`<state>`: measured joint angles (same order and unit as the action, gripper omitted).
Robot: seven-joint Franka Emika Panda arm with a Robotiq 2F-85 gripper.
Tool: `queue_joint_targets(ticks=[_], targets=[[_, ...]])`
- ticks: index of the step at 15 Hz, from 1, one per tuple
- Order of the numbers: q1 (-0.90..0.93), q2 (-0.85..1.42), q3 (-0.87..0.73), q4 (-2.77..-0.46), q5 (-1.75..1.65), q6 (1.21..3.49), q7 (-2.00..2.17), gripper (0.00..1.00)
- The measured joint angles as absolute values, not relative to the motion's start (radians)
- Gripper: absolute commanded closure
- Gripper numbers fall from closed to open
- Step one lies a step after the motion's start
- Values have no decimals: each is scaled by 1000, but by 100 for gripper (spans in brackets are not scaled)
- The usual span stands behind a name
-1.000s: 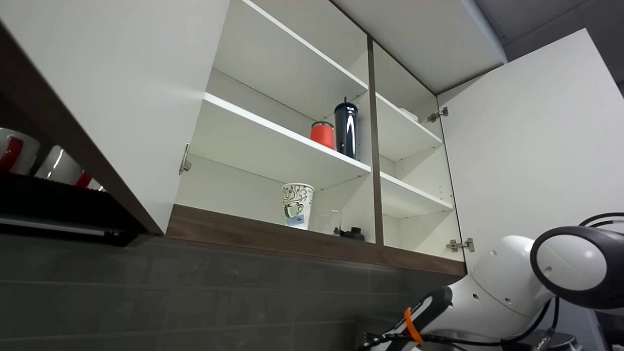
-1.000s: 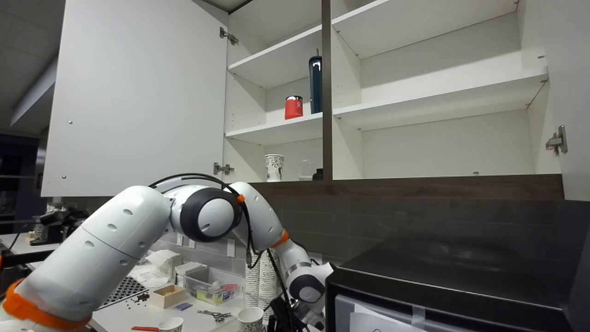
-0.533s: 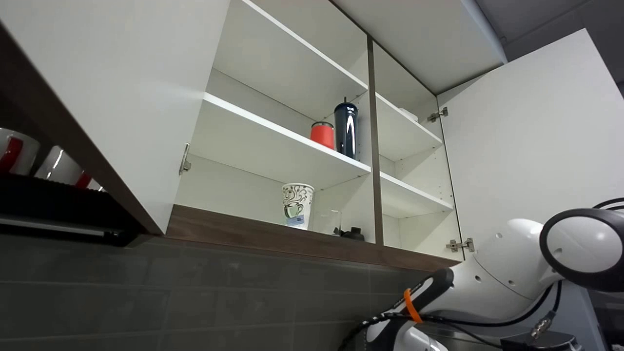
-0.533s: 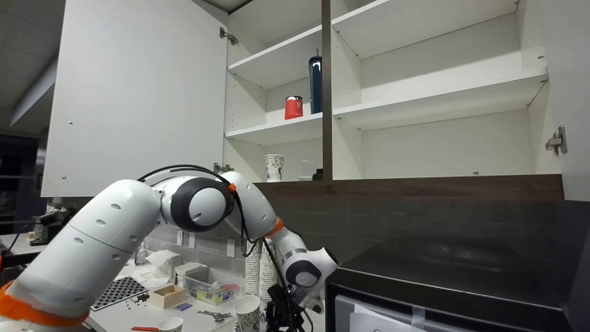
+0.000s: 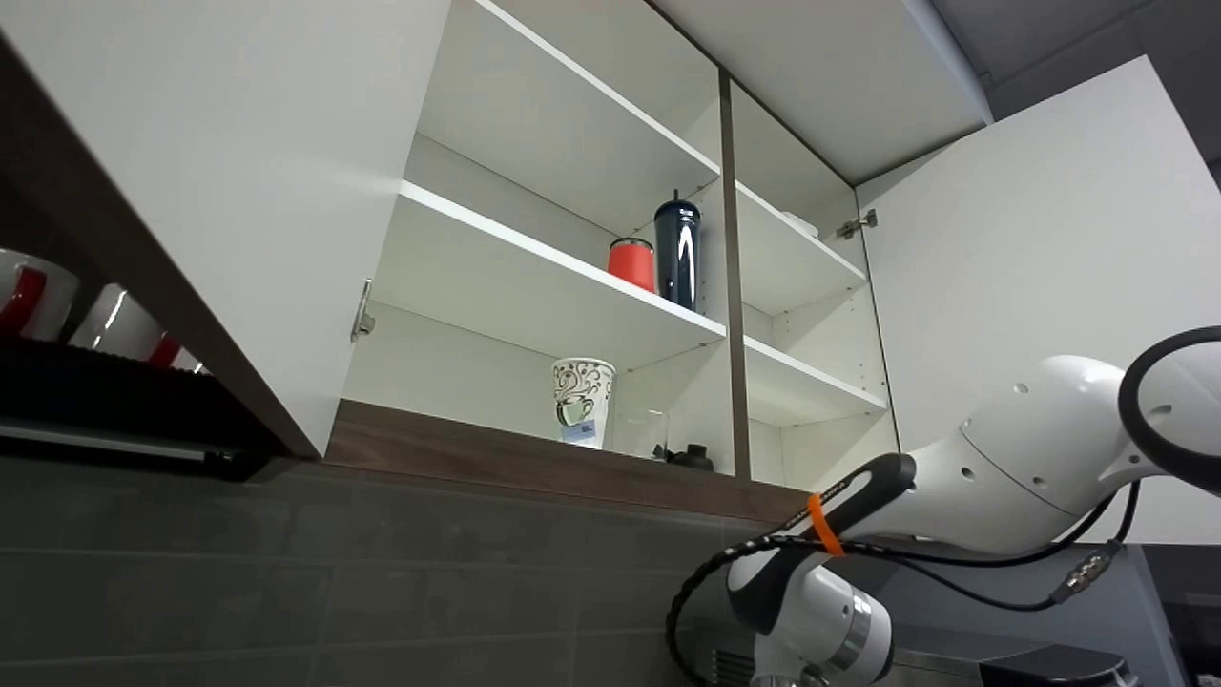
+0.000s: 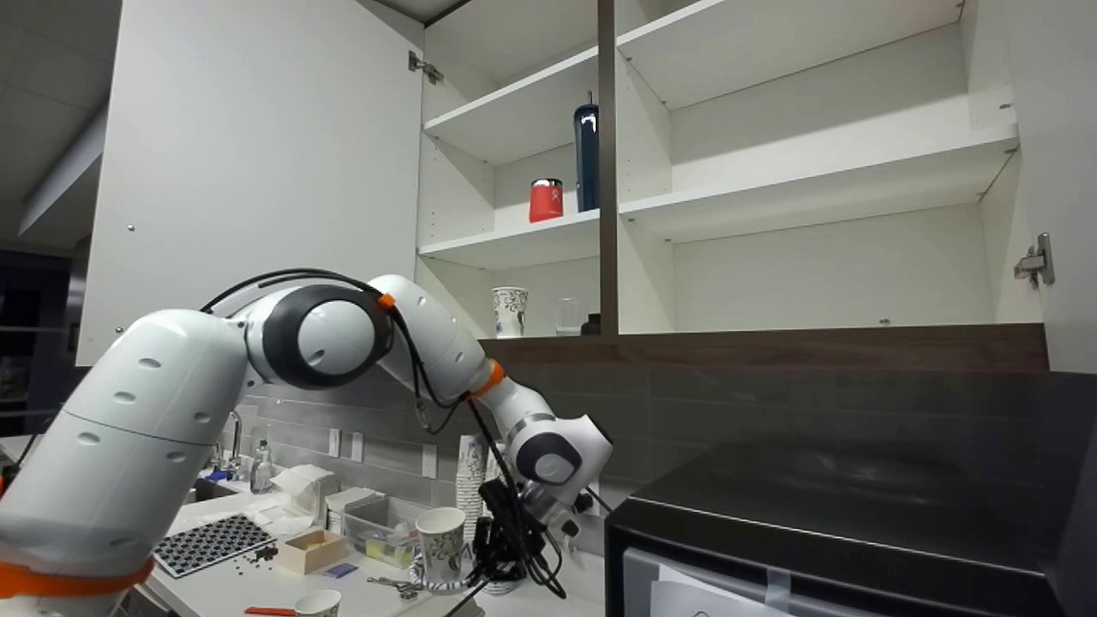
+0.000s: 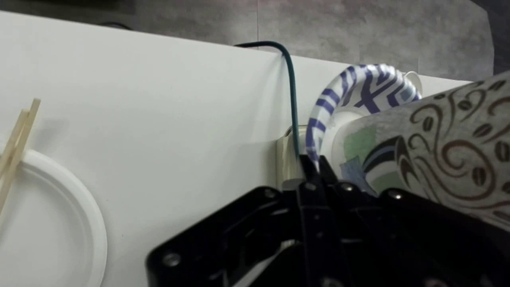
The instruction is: Put the bowl and cup inside the cupboard
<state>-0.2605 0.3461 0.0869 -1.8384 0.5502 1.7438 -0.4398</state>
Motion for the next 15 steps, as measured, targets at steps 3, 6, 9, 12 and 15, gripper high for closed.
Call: queue_joint_targets(ticks=[3, 6, 9, 12, 15], targets=[[-244, 292, 59, -1846, 551, 1658, -363, 97], [-230, 257, 47, -1861, 551, 1642, -330, 97], [-226, 254, 44, -1869, 551, 1642, -328, 99], [-220, 249, 38, -1863, 598, 1592, -334, 99], [-206, 211, 36, -1863, 666, 1539, -326, 99]])
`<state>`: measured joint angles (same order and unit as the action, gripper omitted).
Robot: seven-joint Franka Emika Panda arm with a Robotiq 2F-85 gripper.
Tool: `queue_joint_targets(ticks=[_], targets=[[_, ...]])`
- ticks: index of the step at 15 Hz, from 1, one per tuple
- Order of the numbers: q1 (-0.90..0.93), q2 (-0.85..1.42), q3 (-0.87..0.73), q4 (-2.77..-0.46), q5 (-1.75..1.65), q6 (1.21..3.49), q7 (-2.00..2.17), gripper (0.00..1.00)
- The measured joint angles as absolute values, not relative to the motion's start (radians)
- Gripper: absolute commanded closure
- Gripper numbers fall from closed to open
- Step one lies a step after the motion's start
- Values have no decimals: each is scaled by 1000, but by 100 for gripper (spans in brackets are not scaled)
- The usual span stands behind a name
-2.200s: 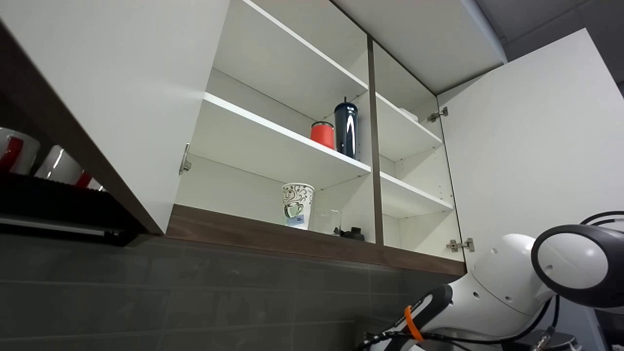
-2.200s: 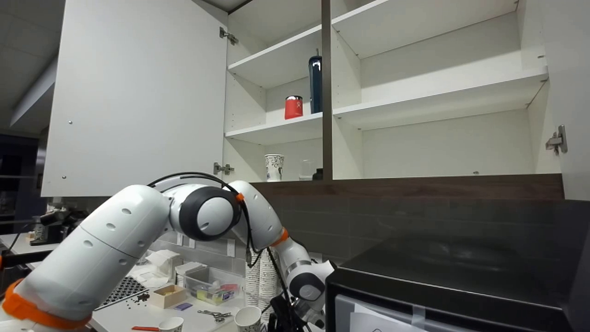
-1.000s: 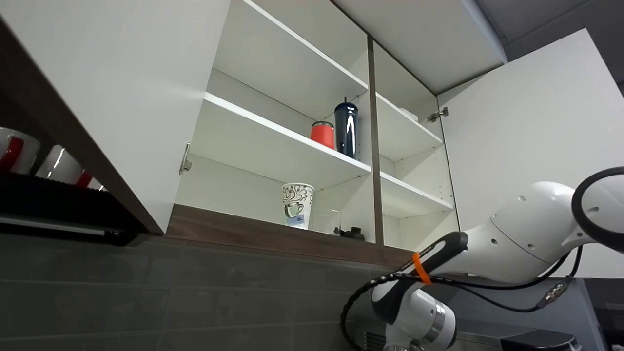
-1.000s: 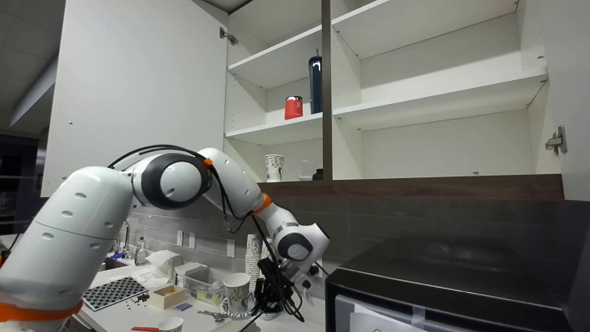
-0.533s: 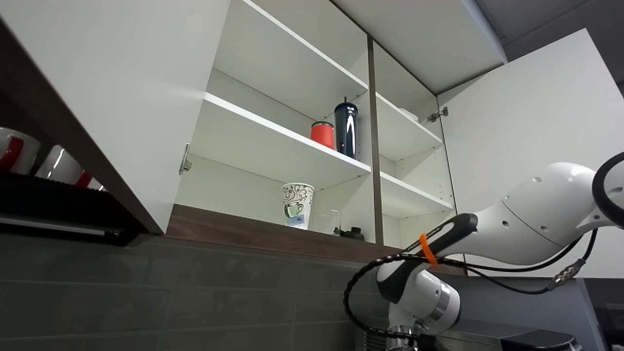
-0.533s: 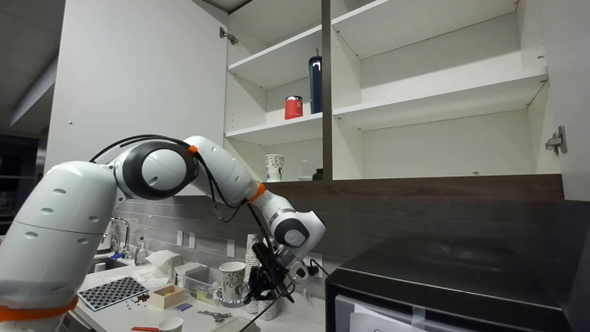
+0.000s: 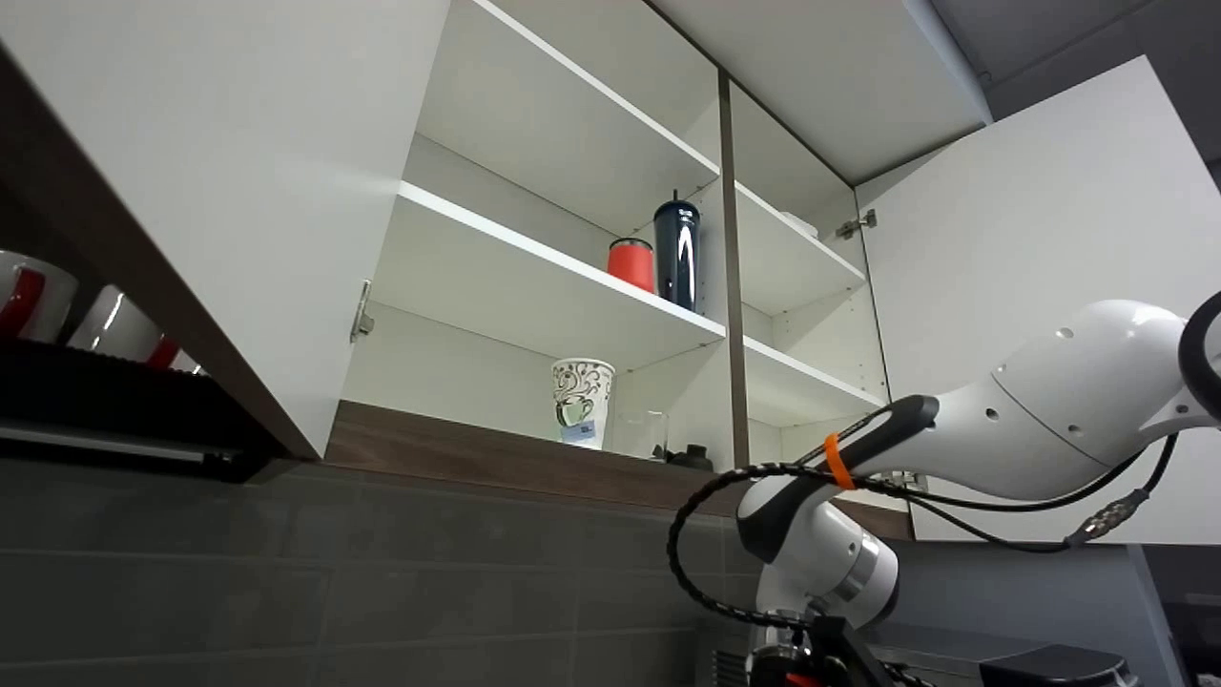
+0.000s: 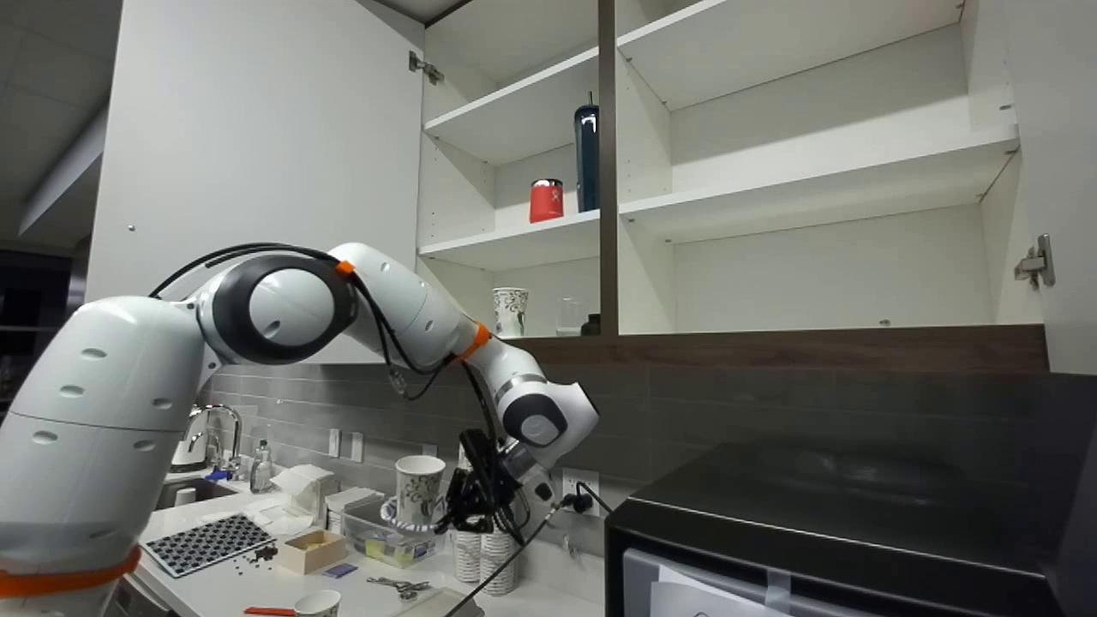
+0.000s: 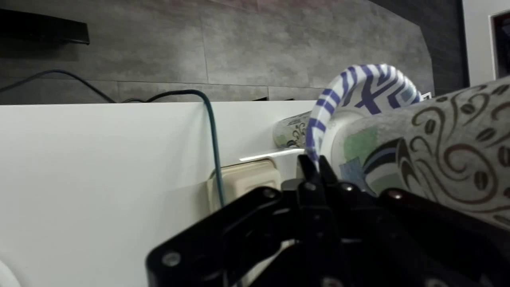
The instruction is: Put the bowl and cup inside the cupboard
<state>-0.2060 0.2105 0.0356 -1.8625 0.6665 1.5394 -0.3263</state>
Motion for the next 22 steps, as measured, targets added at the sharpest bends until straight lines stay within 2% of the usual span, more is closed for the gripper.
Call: queue_joint_targets(ticks=[6, 14, 22], targets=[[-166, 110, 23, -1869, 726, 1482, -237, 97], [-146, 96, 3, -1878, 736, 1482, -236, 99], [-76, -90, 3, -1897, 738, 1491, -26, 97]])
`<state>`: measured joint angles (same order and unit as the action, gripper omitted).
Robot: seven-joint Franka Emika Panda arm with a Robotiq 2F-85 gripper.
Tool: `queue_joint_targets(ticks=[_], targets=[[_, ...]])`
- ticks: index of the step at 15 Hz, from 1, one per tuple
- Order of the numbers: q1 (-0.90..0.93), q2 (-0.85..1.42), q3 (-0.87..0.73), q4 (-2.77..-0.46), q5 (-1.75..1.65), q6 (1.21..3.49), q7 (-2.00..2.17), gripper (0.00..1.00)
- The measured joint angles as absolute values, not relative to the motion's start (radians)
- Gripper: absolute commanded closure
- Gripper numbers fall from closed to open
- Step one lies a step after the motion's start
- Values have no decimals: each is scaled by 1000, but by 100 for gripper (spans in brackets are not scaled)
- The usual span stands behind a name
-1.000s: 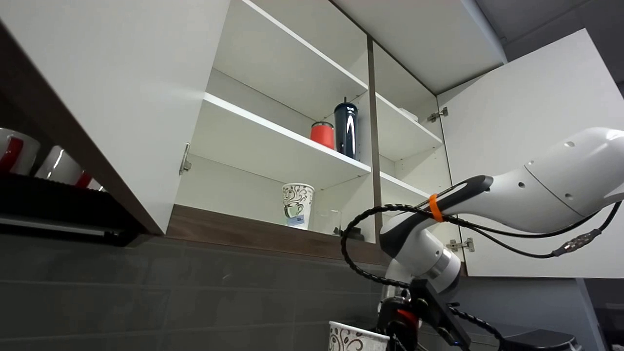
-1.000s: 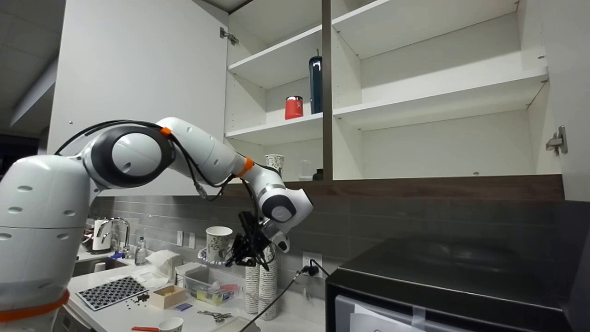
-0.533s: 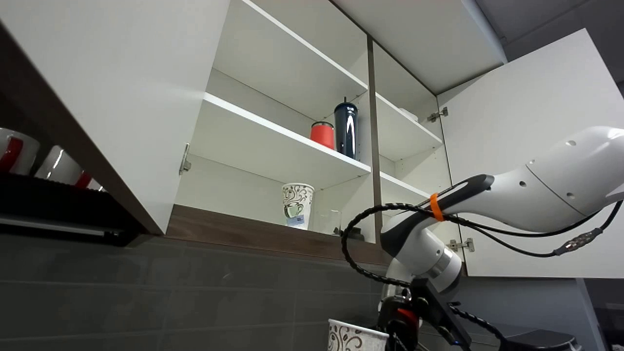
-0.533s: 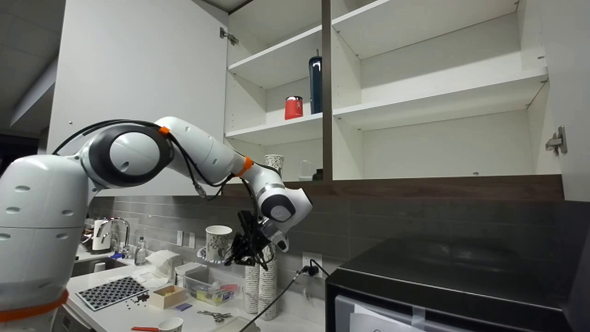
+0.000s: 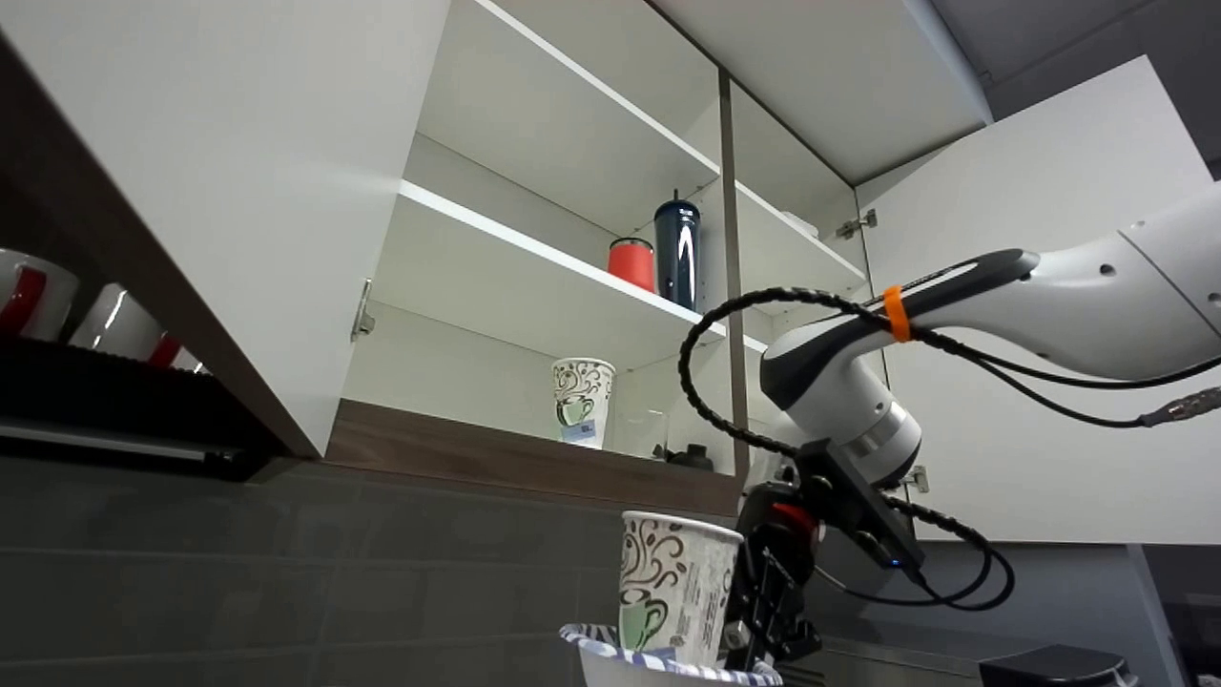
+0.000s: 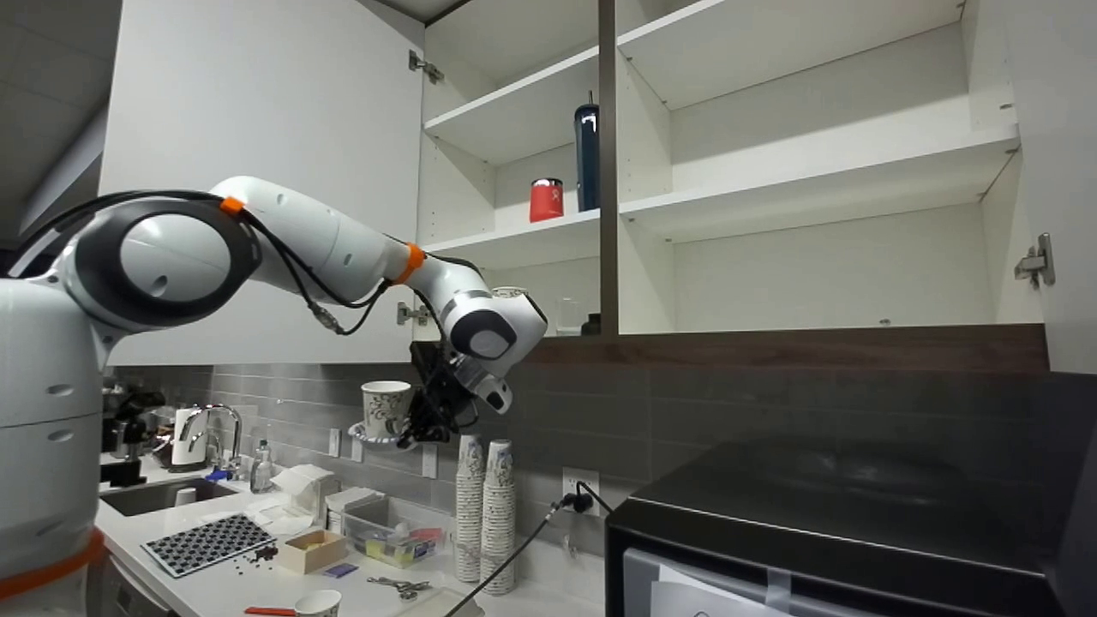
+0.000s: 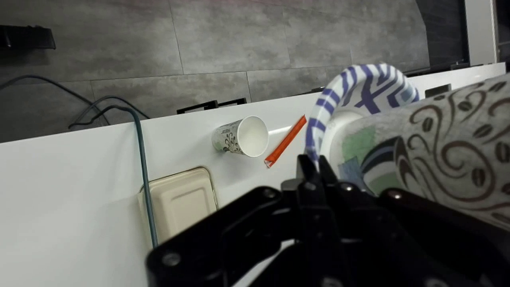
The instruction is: Put the bowl and cup inside the cupboard
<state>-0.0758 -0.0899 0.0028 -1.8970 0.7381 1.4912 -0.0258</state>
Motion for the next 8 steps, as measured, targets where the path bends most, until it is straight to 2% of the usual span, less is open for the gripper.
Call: queue_joint_targets(ticks=[8], targets=[[-66, -137, 2, -1896, 738, 1505, 60, 99]])
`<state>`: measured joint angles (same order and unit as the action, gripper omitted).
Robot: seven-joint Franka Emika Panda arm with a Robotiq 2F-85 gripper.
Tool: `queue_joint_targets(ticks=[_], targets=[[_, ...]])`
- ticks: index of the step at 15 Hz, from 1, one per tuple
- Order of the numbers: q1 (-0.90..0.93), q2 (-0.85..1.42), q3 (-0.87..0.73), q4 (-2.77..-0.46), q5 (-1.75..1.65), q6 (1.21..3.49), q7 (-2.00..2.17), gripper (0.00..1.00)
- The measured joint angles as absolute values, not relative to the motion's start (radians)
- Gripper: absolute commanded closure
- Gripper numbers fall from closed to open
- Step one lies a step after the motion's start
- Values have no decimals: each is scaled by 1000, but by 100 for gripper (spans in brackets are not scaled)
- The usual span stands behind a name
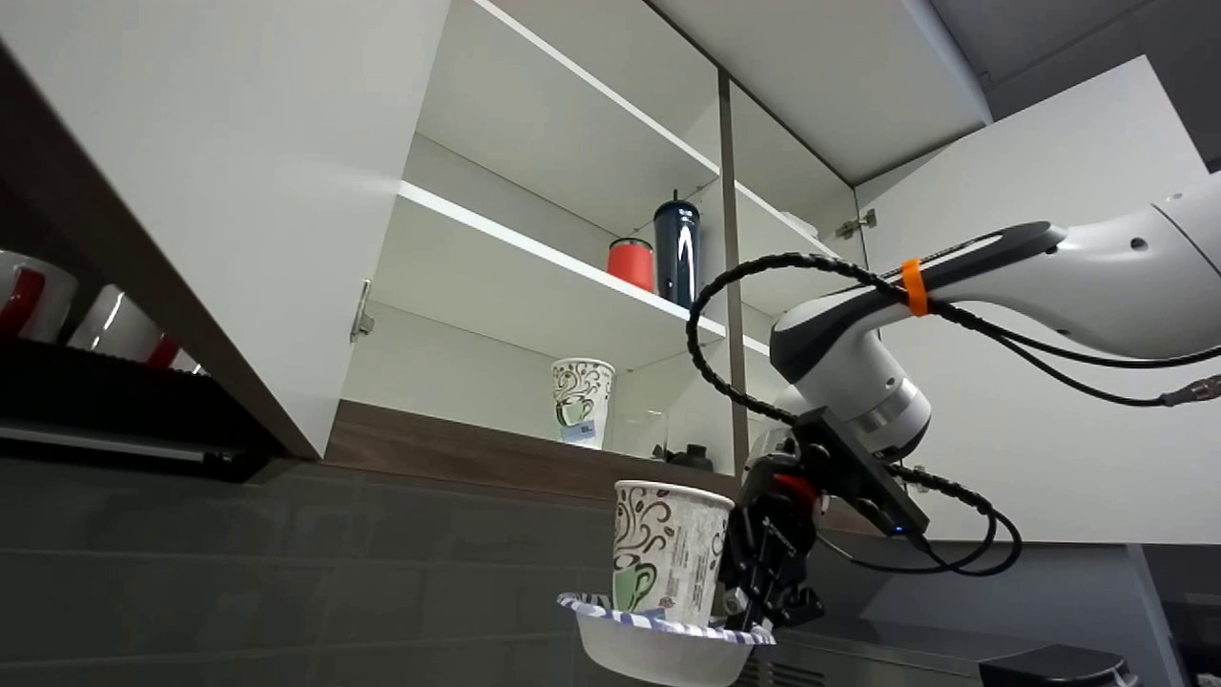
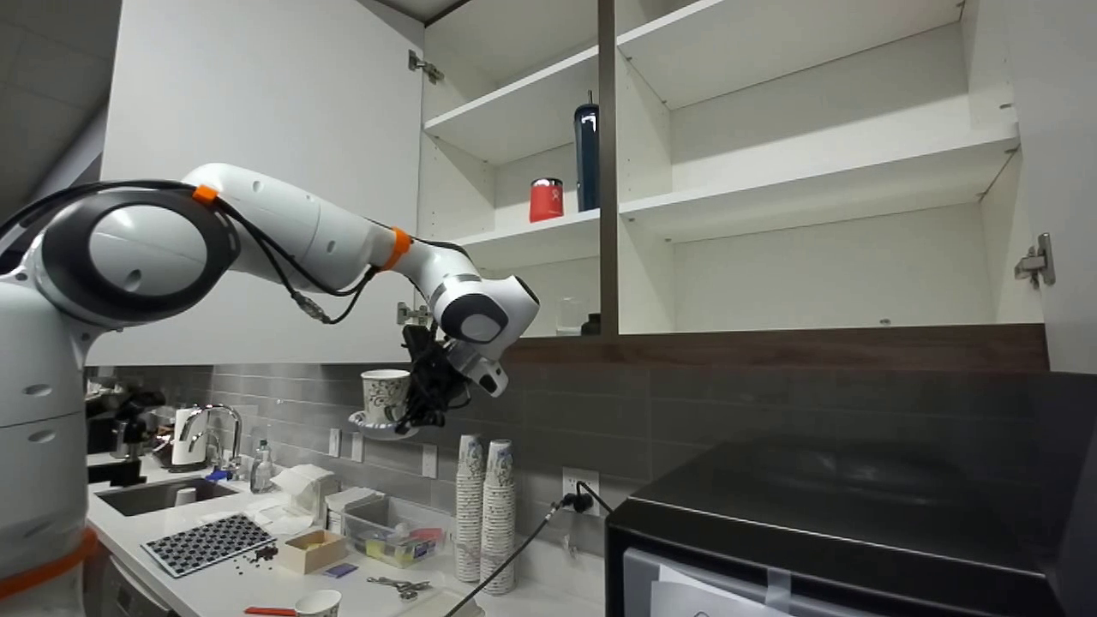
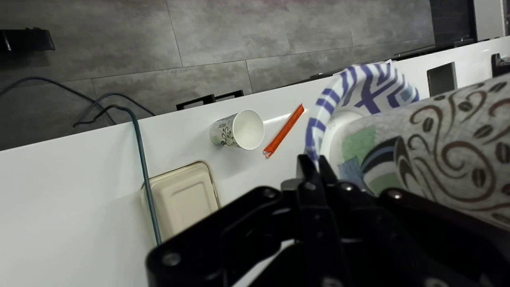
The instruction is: Put the bowl and cup inside the cupboard
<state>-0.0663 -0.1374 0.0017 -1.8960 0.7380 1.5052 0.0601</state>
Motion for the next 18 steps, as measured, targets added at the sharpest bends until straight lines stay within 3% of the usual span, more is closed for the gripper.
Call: queue_joint_targets(ticks=[18], targets=[[-16, -205, 5, -1768, 786, 1499, 145, 99]])
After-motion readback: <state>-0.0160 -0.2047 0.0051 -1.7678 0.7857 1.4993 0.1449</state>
